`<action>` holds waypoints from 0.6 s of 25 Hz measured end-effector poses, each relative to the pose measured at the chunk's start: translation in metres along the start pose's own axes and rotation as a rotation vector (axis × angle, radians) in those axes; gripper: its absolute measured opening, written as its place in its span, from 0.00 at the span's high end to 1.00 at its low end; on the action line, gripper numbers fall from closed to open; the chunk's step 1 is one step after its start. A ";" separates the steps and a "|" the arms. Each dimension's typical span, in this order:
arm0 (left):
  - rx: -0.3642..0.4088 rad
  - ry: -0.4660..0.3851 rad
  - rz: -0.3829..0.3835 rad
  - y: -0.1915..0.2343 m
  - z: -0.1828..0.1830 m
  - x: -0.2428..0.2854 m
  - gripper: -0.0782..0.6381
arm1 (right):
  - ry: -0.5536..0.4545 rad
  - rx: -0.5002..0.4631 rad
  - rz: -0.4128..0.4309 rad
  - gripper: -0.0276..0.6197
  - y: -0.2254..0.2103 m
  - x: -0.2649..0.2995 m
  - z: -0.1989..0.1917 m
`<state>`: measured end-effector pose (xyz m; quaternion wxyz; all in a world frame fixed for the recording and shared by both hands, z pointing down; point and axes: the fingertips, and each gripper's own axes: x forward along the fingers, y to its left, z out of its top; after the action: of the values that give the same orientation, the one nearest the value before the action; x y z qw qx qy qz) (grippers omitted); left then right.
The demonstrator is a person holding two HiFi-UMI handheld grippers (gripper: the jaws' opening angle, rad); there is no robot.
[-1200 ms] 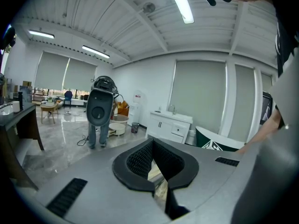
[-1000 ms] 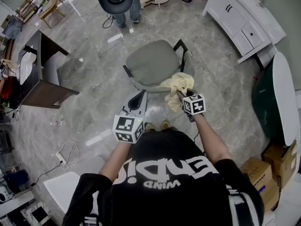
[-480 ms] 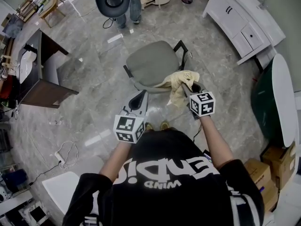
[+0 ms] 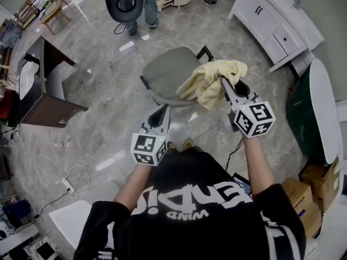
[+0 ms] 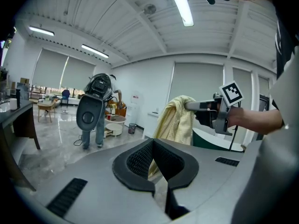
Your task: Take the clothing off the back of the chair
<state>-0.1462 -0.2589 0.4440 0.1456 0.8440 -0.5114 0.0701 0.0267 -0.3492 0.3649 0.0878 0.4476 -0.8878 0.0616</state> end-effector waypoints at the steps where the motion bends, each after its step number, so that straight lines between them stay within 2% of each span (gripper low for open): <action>1: 0.002 -0.001 -0.011 0.000 0.002 -0.001 0.87 | -0.011 0.003 -0.011 0.80 0.001 -0.003 0.005; 9: 0.001 0.032 -0.081 0.000 -0.011 0.013 0.87 | -0.050 0.035 -0.081 0.80 0.006 -0.032 0.006; 15: -0.009 0.030 -0.066 -0.006 -0.024 0.004 0.87 | -0.072 0.048 -0.108 0.80 0.012 -0.069 -0.006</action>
<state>-0.1382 -0.2519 0.4667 0.1591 0.8586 -0.4814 0.0755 0.0580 -0.2872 0.3561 0.0484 0.4985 -0.8633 0.0619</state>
